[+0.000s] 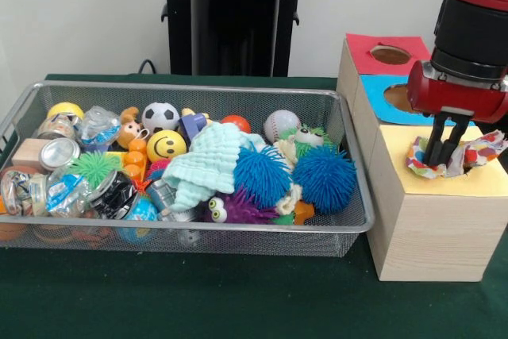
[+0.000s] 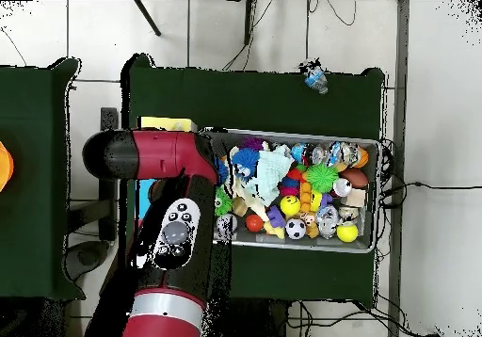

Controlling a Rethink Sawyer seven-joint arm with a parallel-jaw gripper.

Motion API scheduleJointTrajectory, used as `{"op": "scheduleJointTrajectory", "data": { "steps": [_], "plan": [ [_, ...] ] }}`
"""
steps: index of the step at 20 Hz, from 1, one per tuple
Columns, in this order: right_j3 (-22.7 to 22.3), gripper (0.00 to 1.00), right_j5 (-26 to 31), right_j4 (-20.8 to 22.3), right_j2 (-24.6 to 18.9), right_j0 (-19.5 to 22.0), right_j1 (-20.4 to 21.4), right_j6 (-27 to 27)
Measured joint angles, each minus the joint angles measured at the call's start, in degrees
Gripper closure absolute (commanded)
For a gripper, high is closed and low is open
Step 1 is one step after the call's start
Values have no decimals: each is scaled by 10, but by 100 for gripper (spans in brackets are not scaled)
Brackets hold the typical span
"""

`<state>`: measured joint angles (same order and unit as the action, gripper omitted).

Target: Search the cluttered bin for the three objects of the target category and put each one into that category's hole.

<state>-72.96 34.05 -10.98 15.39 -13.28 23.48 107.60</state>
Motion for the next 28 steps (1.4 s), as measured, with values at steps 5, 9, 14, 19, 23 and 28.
{"op": "scheduleJointTrajectory", "data": {
  "steps": [5,9,14,19,23,28],
  "plan": [
    [-2,100,-16,-1,0,0,-3,0],
    [2,100,-23,-2,-2,0,-13,0],
    [14,100,-37,-4,-7,5,-40,0],
    [46,100,-59,-9,-10,16,-74,0],
    [53,100,-43,-8,-12,19,-76,0],
    [67,100,-17,-6,-15,23,-80,0]
  ]
}}
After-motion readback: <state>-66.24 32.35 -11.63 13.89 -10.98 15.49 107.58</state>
